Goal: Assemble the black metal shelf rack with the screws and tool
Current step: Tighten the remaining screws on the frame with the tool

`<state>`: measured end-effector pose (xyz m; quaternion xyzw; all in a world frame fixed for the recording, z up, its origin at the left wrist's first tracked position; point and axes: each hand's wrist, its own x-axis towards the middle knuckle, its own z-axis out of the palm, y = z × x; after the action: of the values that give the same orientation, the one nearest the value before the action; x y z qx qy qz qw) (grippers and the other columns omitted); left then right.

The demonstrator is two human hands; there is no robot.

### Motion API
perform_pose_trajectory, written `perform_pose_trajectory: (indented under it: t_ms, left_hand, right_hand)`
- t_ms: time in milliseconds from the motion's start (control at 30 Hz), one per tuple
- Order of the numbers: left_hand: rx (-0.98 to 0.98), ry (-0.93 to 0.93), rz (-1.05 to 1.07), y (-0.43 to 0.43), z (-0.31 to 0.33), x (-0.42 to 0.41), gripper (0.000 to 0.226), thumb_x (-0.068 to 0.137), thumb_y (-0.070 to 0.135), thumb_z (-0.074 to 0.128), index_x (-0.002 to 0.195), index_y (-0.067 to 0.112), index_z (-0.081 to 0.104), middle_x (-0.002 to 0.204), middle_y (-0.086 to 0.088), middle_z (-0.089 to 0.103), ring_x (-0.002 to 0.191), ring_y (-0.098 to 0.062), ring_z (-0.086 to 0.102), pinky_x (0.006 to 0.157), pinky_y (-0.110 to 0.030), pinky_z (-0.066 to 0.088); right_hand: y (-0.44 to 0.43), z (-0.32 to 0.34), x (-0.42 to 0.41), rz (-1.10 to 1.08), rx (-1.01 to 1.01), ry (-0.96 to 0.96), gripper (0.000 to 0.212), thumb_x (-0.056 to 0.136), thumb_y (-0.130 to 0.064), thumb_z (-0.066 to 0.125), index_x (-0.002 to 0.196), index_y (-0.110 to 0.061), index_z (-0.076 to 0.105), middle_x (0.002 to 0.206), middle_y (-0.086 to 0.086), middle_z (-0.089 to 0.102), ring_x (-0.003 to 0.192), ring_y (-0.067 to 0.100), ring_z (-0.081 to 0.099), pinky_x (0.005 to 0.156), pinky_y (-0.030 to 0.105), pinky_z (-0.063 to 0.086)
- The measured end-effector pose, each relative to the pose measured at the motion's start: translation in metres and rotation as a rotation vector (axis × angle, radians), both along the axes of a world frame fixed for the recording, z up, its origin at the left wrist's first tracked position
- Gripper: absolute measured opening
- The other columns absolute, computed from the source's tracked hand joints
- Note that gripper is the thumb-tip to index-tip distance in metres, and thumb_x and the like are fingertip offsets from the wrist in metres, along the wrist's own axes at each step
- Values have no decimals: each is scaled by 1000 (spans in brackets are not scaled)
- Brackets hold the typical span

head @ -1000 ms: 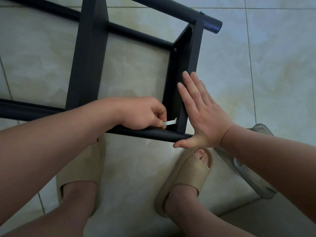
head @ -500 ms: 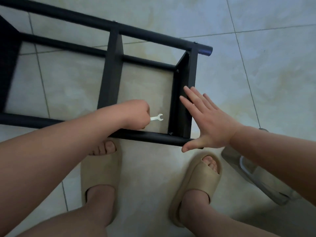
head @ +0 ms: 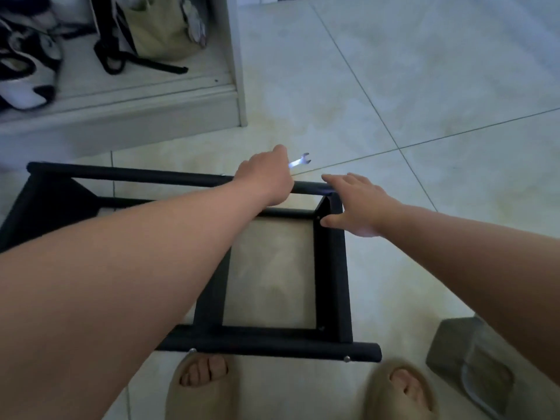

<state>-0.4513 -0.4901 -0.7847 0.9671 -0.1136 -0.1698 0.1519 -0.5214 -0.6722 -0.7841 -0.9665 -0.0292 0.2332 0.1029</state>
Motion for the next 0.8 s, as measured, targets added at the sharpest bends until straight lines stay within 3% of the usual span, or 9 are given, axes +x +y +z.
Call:
perform_pose_trajectory:
  t_ms: [100,167,267,433,533,667,733,800]
  left_hand:
    - [33,177,21,-4,-21,24,20,99,15,39,115,12,51,109,-7,58,95,-29,55,76,-38,43]
    - [56,231,-7,-5,-31,31,23,97,14,40,112,10,56,108,-7,64,97,-29,60,84,-40,48]
    - [14,247,-10,-3,-33,27,20,98,13,41,109,8,57,105,-9,67,95,-30,60,80,-40,47]
    - [-95,158,46,7,5,-5,8,100,15,41,104,17,47,98,-4,60,93,-30,54,77,-38,35]
    - [-113,80,51,15,47,-37,9,101,15,39,104,18,47,94,-2,56,92,-30,51,79,-39,33]
    - [-128,39,53,27,95,-95,6,101,16,39,103,18,45,91,-2,52,88,-30,49,76,-38,33]
    - [-128,68,39,33,111,-130,7,102,16,40,106,15,45,92,-5,54,84,-29,50,68,-37,34]
    - [-103,86,22,38,119,-165,11,99,14,40,108,14,47,95,-6,58,87,-29,54,72,-38,38]
  right_hand:
    - [-11,-21,18,-45,-19,119,99,83,-53,75,160,-28,18,159,0,32,147,26,25,114,44,31]
    - [-16,-27,24,-38,-36,131,101,77,-59,78,157,-29,24,146,0,41,136,27,36,100,40,38]
    - [-18,-21,23,2,-62,100,100,70,-66,80,151,-29,33,132,0,47,124,25,42,87,34,35]
    - [-11,21,-14,30,-115,-7,92,71,-67,78,144,-27,38,129,0,48,120,25,43,89,34,37]
    - [0,60,-46,22,-133,-116,82,76,-62,77,139,-25,42,124,2,48,114,25,45,88,35,38]
    - [14,104,-102,-83,-58,-172,59,85,-42,77,132,-23,47,120,0,49,101,22,50,76,35,40]
    - [21,117,-136,-127,-18,-197,46,86,-35,77,121,-22,49,116,-2,50,92,20,50,70,34,40]
    - [28,122,-174,-140,-10,-236,39,87,-30,76,107,-22,44,107,-3,49,91,22,53,66,35,40]
